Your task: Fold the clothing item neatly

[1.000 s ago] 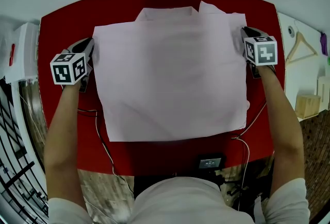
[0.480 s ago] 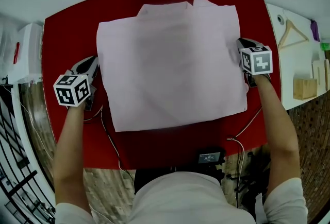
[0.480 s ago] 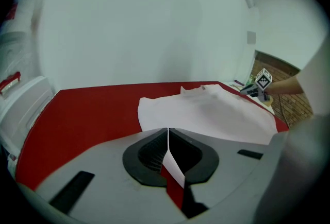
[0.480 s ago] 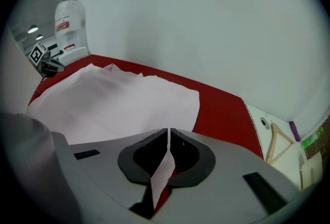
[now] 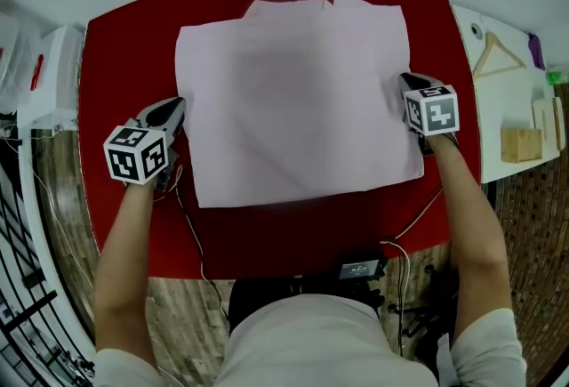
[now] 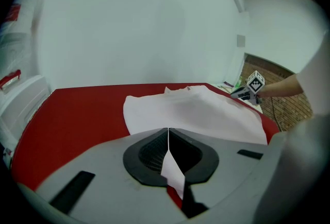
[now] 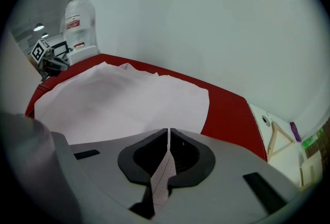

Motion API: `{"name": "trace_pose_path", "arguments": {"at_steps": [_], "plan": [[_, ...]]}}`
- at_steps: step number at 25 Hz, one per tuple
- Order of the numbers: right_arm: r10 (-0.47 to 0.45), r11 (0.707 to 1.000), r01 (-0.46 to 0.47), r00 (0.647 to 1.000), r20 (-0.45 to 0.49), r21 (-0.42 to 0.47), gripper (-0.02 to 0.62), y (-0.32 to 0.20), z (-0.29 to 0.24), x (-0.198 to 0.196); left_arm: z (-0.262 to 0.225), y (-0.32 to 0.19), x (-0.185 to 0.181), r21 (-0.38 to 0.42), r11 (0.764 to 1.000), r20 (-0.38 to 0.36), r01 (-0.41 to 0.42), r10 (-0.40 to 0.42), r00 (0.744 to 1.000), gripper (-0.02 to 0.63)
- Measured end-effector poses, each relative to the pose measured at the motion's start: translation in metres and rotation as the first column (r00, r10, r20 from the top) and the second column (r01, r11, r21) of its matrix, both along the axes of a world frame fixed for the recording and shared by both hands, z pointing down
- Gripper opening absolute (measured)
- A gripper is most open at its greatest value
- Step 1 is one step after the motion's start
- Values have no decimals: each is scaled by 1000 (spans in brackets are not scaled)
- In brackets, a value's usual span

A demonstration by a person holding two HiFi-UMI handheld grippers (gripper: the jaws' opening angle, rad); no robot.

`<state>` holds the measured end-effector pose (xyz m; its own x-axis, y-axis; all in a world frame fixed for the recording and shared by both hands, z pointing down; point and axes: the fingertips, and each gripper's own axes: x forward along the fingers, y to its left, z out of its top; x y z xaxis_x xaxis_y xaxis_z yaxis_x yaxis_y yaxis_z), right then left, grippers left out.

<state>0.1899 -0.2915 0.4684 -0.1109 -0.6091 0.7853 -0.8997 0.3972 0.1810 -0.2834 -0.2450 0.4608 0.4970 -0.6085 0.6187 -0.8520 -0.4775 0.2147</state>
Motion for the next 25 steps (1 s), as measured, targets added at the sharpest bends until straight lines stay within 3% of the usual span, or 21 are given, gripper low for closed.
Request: {"name": "trace_pose_path", "arguments": {"at_steps": [9, 16, 25], "plan": [[-85, 996, 85, 995, 49, 10, 20, 41, 3, 2, -1, 69, 31, -36, 999, 16, -4, 5, 1000, 8], [-117, 993, 118, 990, 80, -14, 20, 90, 4, 11, 14, 129, 42, -106, 994, 42, -29, 33, 999, 8], [-152, 988, 153, 983, 103, -8, 20, 146, 5, 15, 40, 167, 44, -177, 984, 60, -4, 15, 998, 8]]}}
